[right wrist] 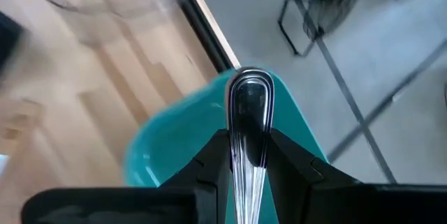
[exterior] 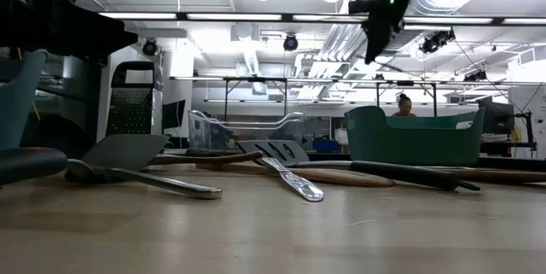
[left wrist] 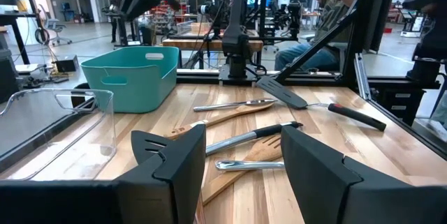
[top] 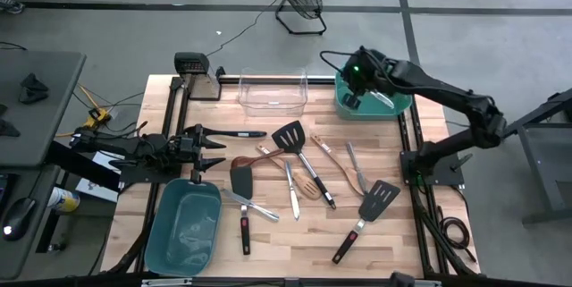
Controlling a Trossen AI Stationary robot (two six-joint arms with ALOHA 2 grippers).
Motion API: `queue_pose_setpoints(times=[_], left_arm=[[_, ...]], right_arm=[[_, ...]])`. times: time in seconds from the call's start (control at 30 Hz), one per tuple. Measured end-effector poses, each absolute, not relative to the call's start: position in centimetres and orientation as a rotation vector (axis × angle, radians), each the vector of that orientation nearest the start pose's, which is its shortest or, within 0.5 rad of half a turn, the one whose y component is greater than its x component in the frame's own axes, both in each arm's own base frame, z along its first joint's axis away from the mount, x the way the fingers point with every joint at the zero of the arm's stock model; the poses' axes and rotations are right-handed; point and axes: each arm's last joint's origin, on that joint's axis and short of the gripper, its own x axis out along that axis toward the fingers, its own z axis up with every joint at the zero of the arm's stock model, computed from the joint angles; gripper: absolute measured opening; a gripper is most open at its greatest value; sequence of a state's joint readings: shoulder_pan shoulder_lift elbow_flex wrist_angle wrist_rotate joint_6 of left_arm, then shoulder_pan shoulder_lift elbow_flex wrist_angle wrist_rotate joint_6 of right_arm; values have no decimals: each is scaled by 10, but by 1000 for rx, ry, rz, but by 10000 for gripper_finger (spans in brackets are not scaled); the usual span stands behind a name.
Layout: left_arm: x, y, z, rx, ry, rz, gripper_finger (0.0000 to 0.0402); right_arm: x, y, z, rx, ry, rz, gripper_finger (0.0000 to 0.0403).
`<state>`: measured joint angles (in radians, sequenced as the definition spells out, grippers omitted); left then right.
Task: Pick & Place Kitchen Items
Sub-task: Put the dinner knife into the green bin
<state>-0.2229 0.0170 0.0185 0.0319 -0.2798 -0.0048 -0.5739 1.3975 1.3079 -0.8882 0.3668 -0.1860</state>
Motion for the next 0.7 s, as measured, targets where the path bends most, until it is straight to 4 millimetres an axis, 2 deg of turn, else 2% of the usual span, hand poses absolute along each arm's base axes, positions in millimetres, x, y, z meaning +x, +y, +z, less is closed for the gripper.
queue_pose_setpoints(times=[0.37,0.7], left_arm=[[96,-14,172,-13,-33,57,184],[96,-14,172,-13,-33,57,184]], right_arm=[[229,-208,277,11,1284,-783,67],[230,-235,245,17,1371,-629,67]])
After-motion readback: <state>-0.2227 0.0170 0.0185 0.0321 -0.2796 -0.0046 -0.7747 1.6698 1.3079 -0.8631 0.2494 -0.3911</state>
